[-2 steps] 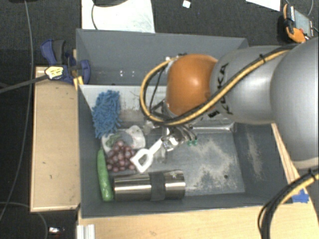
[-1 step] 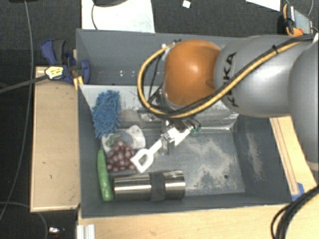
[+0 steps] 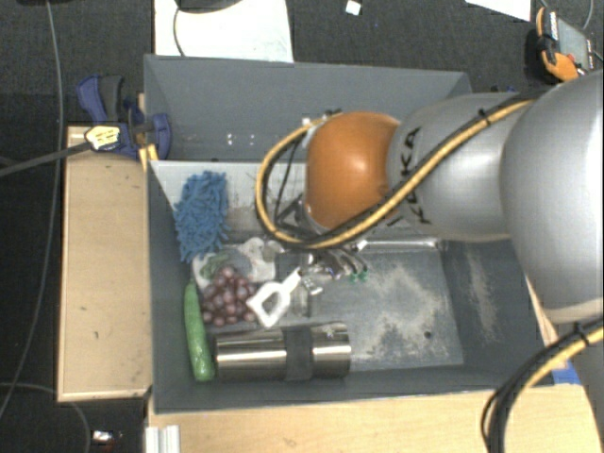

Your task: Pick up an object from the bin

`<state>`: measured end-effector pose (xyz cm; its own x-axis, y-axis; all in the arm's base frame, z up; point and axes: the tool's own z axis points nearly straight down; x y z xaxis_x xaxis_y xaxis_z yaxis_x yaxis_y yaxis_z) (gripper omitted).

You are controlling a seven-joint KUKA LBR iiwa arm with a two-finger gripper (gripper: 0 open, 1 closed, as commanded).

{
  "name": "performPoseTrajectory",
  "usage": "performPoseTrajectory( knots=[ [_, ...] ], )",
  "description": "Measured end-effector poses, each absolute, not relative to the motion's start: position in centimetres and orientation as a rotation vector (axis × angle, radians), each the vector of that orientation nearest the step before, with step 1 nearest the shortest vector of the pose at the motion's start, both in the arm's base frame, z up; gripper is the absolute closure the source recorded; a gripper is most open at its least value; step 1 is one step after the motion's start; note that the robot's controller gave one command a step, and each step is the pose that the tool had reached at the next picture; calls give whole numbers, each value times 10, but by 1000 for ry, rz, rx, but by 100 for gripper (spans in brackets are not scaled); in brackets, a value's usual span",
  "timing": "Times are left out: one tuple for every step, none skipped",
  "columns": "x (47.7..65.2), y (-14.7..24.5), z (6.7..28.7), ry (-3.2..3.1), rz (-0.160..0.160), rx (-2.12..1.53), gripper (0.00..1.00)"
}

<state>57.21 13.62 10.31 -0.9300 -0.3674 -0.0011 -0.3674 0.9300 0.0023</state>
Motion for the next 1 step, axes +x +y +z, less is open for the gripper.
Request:
performPoseTrajectory(
  knots=[
    [571,137,72,2896,-5,-1138,0]
  ],
)
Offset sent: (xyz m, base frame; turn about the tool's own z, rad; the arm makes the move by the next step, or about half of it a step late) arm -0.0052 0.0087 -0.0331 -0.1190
